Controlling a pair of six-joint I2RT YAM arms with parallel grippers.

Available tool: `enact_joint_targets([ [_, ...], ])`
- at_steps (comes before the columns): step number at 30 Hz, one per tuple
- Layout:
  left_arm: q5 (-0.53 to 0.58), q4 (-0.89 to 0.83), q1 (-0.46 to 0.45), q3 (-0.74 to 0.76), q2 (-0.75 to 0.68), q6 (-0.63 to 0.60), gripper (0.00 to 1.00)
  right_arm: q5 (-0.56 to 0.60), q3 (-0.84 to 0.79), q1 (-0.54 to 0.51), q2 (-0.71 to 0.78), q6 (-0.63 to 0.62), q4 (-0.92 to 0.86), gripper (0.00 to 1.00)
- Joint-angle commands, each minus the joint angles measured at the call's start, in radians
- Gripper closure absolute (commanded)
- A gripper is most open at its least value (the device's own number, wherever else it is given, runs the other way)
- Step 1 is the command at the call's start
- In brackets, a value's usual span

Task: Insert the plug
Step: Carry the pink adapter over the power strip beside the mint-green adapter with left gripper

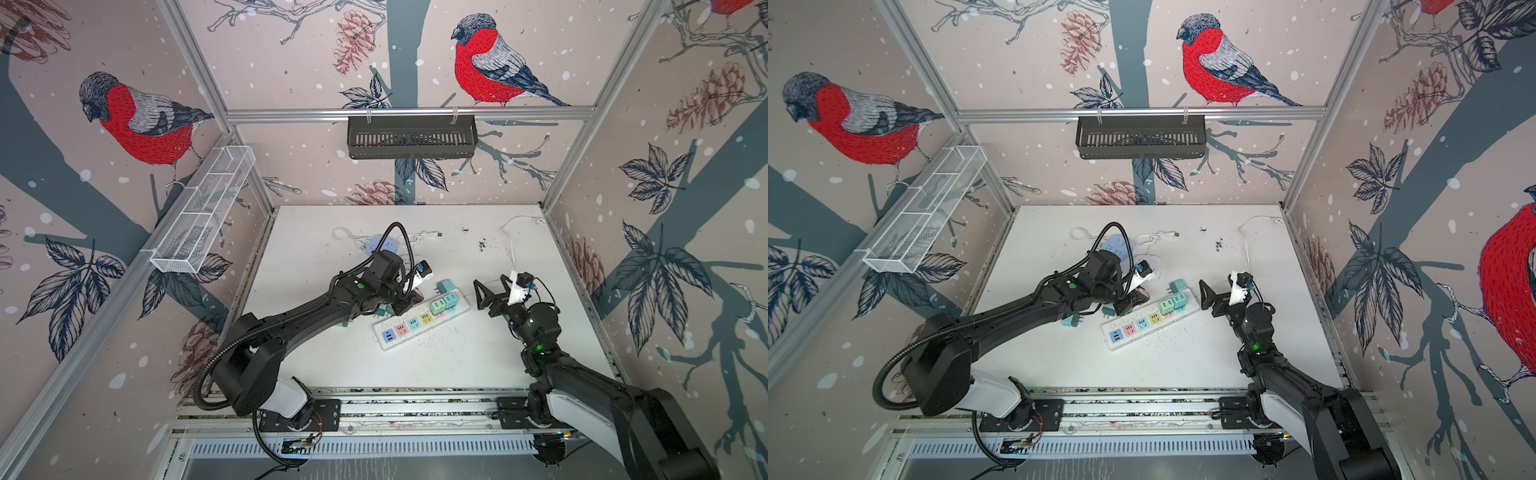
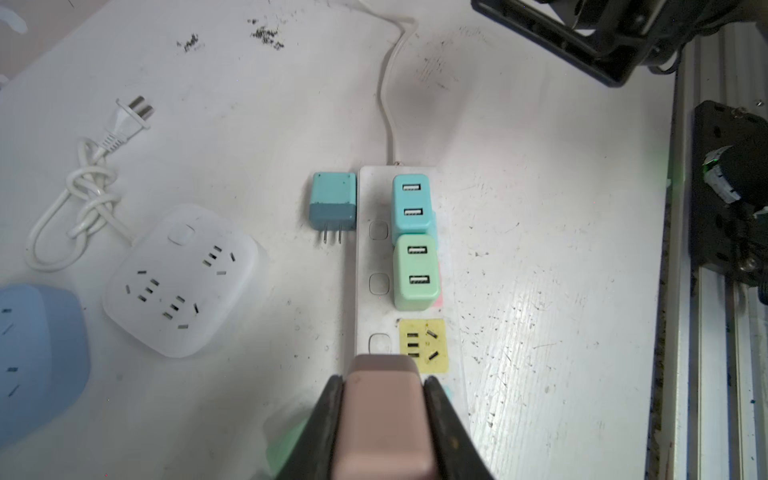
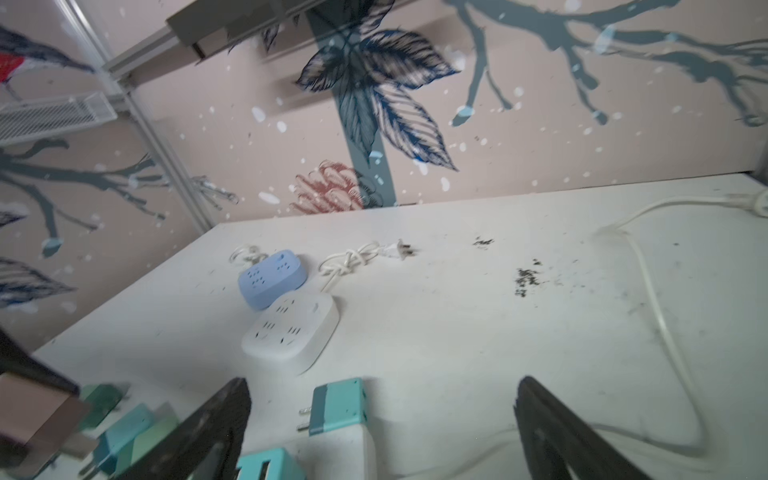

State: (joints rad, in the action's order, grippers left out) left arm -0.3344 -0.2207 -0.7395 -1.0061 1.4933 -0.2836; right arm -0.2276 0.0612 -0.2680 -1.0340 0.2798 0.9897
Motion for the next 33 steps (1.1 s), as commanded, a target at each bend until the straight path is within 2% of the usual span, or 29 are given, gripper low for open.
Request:
enact_joint_targets([
  [1, 0.028, -0.062, -0.001, -0.033, 0.018, 0.017, 1.0, -0.167, 0.011, -0.018, -0.043, -0.055, 0.096, 0.0],
  [8, 0.059, -0.113, -0.002, -0.08, 0.071, 0.023, 1.0, -0.184, 0.034, -0.06, -0.071, -0.101, 0.078, 0.0],
  [13, 0.038, -0.133, -0.005, -0.105, 0.114, 0.011, 1.0, -0.168, 0.039, -0.068, -0.084, -0.108, 0.077, 0.0],
  [17, 0.04, -0.152, -0.01, -0.131, 0.152, 0.005, 1.0, -0.119, 0.043, -0.088, -0.094, -0.121, 0.066, 0.0],
  [23, 0.049, -0.2, -0.014, -0.186, 0.221, 0.003, 1.0, 0.015, 0.03, -0.096, -0.066, -0.11, 0.052, 0.0],
  [27, 0.049, -0.235, -0.028, -0.217, 0.258, -0.004, 1.0, 0.055, 0.036, -0.097, -0.055, -0.101, 0.019, 0.0],
  [33, 0.046, -0.256, -0.066, -0.23, 0.246, -0.014, 1.0, 0.131, 0.039, -0.095, -0.064, -0.081, 0.021, 0.0],
])
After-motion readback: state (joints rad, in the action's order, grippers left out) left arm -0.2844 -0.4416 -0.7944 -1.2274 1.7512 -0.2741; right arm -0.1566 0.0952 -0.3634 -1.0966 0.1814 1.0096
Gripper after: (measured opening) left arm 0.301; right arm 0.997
